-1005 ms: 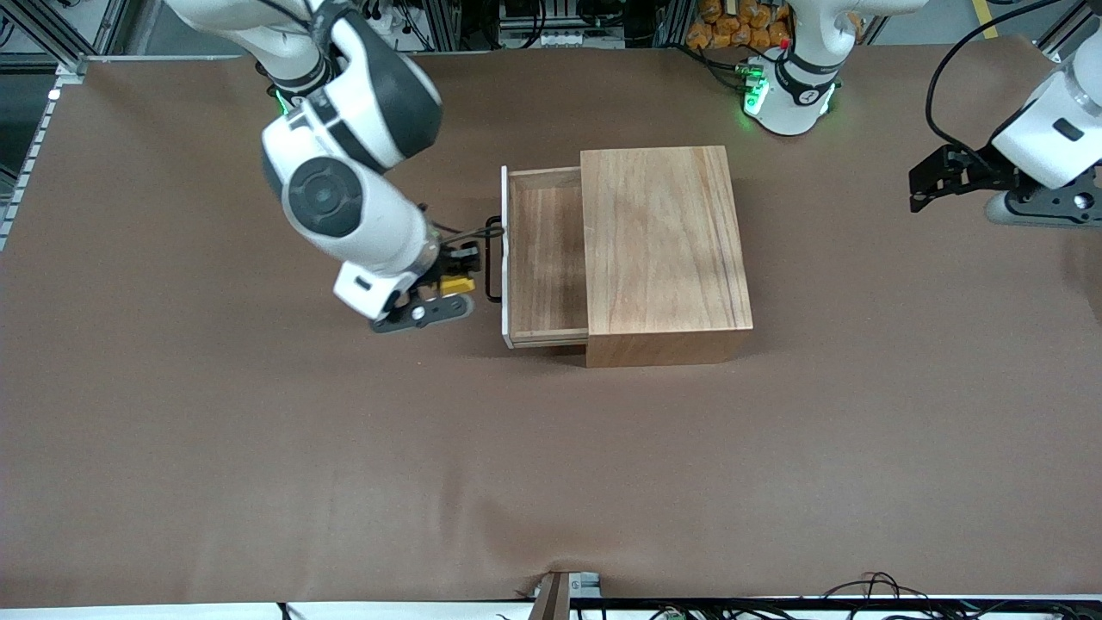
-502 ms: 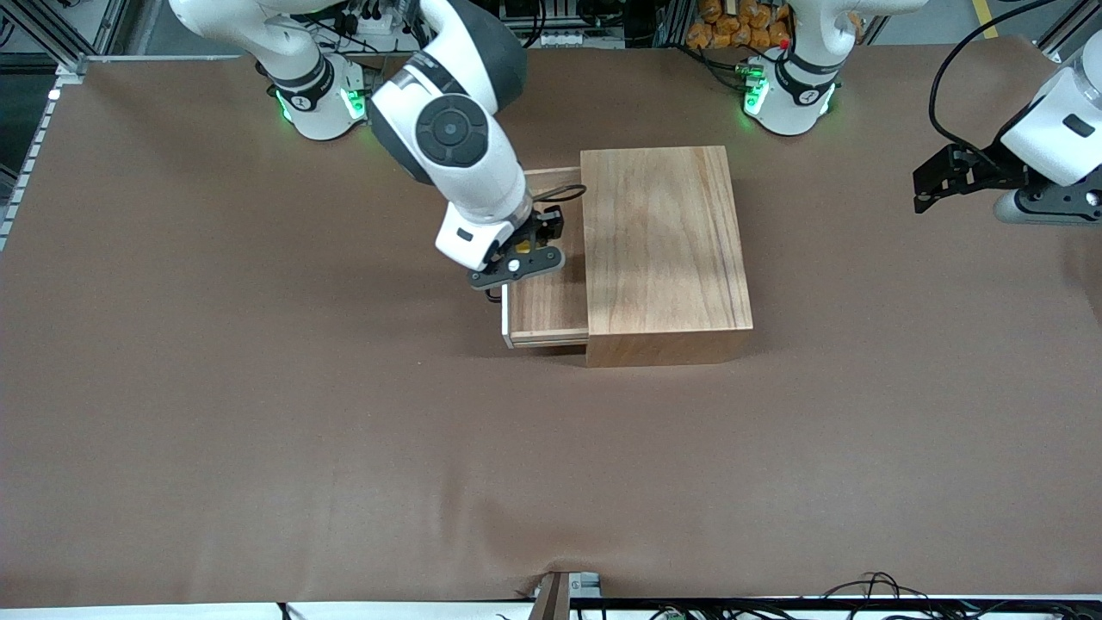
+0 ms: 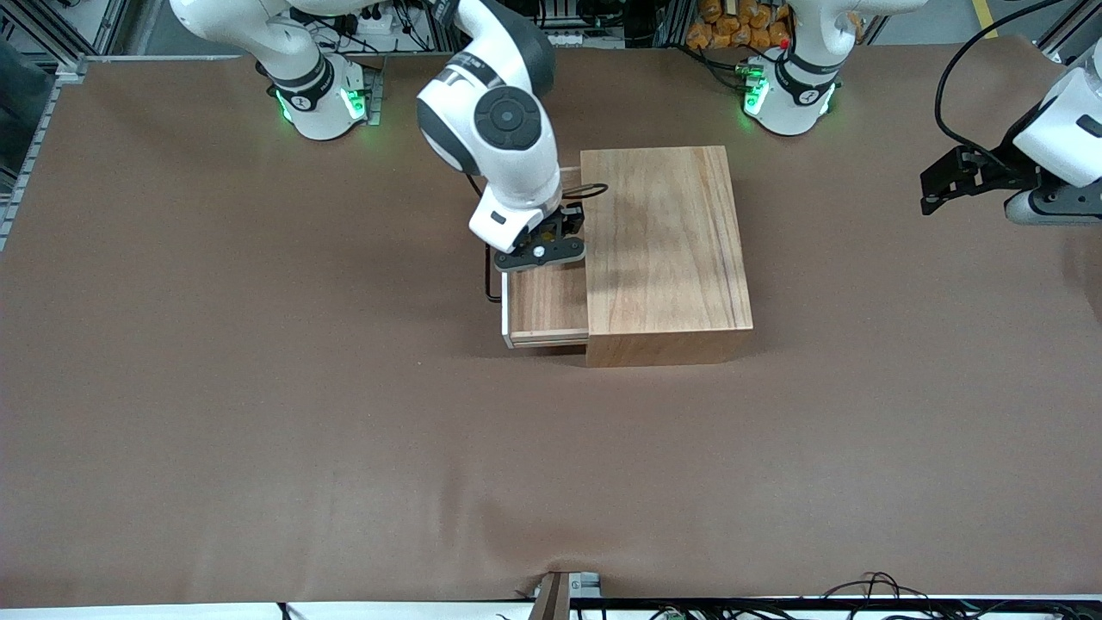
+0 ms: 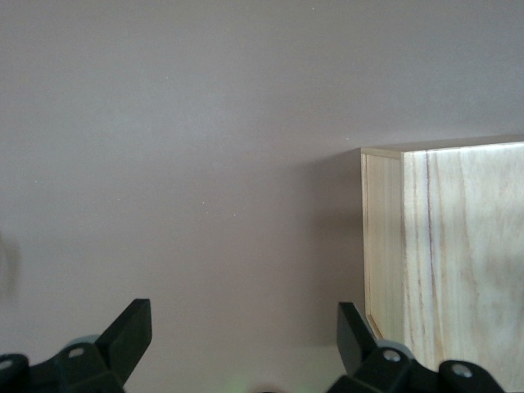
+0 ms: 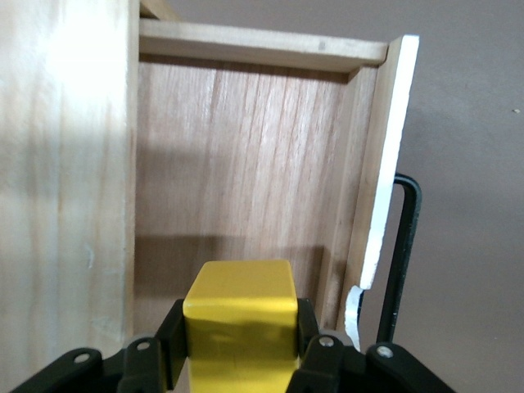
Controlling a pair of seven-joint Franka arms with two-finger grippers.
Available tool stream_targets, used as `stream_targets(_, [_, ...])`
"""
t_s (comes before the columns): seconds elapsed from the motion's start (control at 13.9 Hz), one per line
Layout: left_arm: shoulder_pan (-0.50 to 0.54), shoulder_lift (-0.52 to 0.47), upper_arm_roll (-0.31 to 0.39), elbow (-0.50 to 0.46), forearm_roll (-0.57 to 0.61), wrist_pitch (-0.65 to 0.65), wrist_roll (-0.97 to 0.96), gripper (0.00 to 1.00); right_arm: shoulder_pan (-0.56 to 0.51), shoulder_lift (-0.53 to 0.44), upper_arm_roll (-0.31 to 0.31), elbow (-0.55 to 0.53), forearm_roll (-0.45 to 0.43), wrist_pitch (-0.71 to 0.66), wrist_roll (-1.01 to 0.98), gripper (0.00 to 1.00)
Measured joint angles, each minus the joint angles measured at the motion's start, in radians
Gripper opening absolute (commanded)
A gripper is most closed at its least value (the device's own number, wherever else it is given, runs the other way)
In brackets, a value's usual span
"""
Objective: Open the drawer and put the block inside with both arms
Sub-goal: 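Lower the cube into the drawer and open the right gripper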
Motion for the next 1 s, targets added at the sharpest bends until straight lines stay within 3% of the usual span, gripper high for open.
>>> stream_targets(0.07, [0.002, 0.0, 0.0, 0.0, 0.0, 0.0, 0.0, 1.0, 0.006, 0.001, 0.0, -0.003, -0.009, 0.004, 0.01, 0.99])
stream_targets(0.65, [0.067, -0.008, -0.051, 0.001, 0.0, 0.003, 0.0, 1.0, -0.007, -0.002, -0.023, 0.007, -0.013, 0.007, 0.017, 1.0])
stream_targets(1.0, [0.089, -0.018, -0.052, -0.003, 0.0, 0.003, 0.0, 1.0, -0.111, -0.044, -0.031, 0.015, -0.015, 0.007, 0.013, 1.0])
